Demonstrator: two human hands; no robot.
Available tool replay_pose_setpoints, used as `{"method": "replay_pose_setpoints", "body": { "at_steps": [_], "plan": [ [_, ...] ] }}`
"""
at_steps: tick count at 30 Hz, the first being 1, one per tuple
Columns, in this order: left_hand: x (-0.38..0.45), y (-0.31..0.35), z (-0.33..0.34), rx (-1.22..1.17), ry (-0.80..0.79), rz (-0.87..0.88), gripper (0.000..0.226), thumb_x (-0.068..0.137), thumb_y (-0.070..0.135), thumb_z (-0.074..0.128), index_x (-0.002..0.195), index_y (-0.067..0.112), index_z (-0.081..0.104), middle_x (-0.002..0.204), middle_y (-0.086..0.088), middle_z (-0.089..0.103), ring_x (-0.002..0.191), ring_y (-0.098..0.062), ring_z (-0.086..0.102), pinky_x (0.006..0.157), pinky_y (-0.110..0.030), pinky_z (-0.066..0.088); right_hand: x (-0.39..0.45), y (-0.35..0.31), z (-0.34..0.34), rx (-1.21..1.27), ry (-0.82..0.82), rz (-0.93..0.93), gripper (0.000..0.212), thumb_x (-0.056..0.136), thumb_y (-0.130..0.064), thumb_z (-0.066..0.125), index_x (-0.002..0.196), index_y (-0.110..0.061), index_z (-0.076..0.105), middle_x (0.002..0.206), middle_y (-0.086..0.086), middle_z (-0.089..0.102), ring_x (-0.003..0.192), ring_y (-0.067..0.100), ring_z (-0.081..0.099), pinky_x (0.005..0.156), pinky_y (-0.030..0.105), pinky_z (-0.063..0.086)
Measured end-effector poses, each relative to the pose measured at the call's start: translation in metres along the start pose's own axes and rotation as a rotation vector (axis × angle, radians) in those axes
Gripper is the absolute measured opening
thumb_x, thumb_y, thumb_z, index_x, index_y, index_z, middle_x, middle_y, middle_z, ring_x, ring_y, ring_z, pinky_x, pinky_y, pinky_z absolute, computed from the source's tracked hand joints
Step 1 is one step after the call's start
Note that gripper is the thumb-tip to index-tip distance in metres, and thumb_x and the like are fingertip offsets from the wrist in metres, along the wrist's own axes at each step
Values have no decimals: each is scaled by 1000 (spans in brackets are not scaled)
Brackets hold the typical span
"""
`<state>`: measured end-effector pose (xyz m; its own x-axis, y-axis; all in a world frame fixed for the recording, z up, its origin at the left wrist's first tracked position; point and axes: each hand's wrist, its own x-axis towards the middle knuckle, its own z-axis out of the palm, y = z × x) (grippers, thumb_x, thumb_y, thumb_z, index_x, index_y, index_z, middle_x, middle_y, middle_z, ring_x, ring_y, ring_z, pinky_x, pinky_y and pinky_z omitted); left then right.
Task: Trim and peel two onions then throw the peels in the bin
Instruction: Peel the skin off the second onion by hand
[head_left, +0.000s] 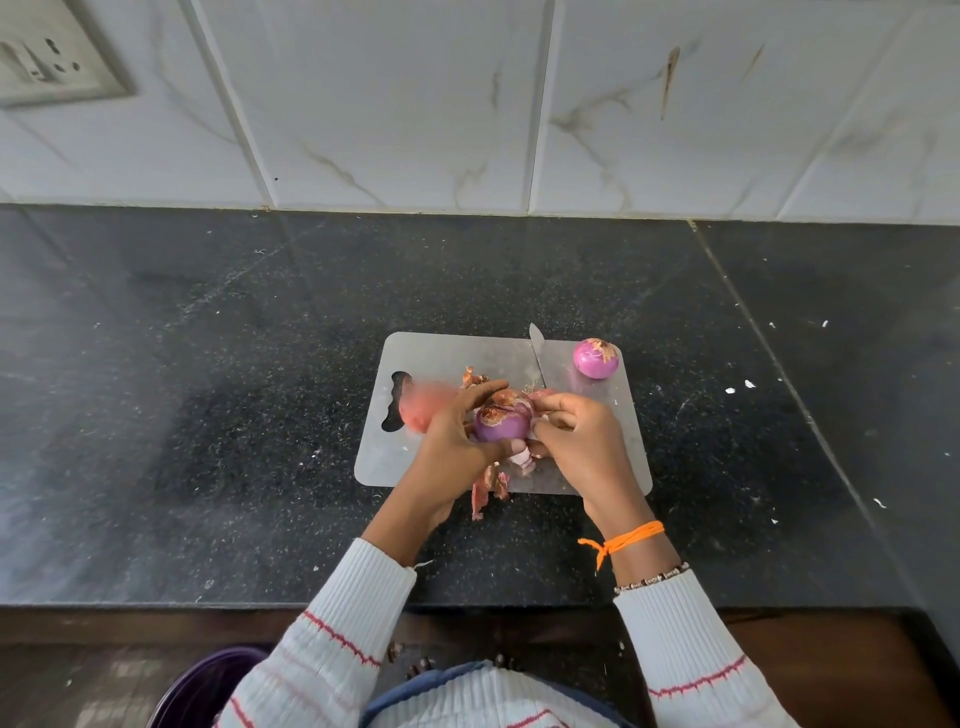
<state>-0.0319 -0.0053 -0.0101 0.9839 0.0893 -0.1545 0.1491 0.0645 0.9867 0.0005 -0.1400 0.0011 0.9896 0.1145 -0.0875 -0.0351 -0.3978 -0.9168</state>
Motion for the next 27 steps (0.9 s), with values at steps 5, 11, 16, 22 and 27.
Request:
{"method": "replay_pose_setpoints", "body": {
  "at_steps": [5,11,16,22,27],
  "plan": [
    [2,0,1,-5,31,-12,62,66,3,79,120,22,55,116,1,59,105,-13,61,90,-28,52,3,5,4,12,21,-34,24,86,-2,59,108,-8,66,93,2,67,84,12,65,75,29,57],
    [4,3,-4,-437,69,-241,42,81,-1,64,121,3,52,114,-14,59,95,-20,63,75,-24,58,8,10,5,245,-68,30,28,88,5,54,112,-7,65,97,3,68,89,13,67,68,19,56],
    [7,6,-5,-668,109,-368,12,86,4,58,97,-2,58,100,-16,59,93,-24,61,75,-33,56,11,12,6,326,-105,10,31,89,7,51,109,-11,67,106,5,68,98,18,66,69,20,56],
    [8,8,-13,-800,32,-350,27,81,5,57,105,-6,54,106,-23,62,99,-31,62,77,-34,57,15,18,-1,240,-124,-12,47,89,9,45,81,-30,71,91,-15,70,100,9,64,78,18,51],
    [12,4,-12,-556,65,-215,43,72,-13,61,111,4,57,104,-14,65,89,-21,66,75,-24,57,13,17,7,55,-82,-68,25,85,4,53,94,-13,69,90,-1,71,87,7,65,73,15,51]
  ]
}}
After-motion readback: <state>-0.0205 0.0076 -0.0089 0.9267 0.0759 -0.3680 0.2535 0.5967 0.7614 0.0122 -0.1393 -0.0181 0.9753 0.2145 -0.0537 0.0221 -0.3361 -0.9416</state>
